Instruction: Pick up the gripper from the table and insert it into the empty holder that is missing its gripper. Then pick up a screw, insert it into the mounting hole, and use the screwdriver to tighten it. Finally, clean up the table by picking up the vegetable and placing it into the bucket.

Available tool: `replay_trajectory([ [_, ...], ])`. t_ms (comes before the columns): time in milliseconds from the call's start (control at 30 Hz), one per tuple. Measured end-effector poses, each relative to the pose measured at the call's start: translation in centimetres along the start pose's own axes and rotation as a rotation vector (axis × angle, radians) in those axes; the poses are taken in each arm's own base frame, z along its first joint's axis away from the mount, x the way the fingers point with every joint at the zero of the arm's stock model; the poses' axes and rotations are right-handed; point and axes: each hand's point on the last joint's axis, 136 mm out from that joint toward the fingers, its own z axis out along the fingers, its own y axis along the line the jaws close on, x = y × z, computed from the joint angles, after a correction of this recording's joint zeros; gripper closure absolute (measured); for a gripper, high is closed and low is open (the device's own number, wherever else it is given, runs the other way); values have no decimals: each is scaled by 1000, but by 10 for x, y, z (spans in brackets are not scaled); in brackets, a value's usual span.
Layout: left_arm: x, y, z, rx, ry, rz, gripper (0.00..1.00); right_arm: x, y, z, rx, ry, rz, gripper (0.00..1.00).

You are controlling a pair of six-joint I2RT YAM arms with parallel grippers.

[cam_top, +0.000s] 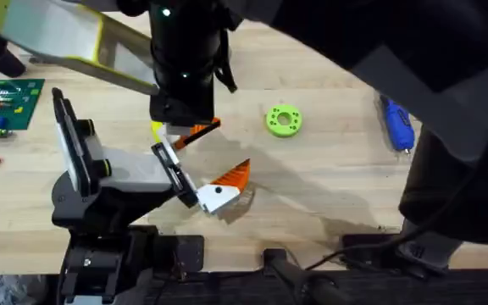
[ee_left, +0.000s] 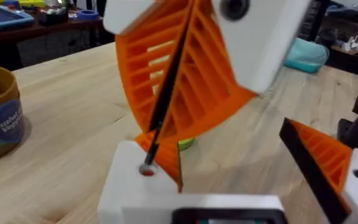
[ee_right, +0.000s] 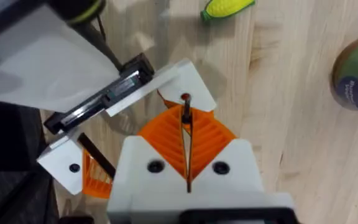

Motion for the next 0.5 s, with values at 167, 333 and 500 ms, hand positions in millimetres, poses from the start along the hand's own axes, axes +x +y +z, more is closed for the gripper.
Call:
replay_trajectory([
  [167,0,0,0,0,0,0,10,0,0,0,0,0,0,999],
  [333,0,0,0,0,0,0,10,0,1,0,-2,2,-1,999],
  [500,0,0,0,0,0,0,10,1,1,0,-4,5,-1,999],
])
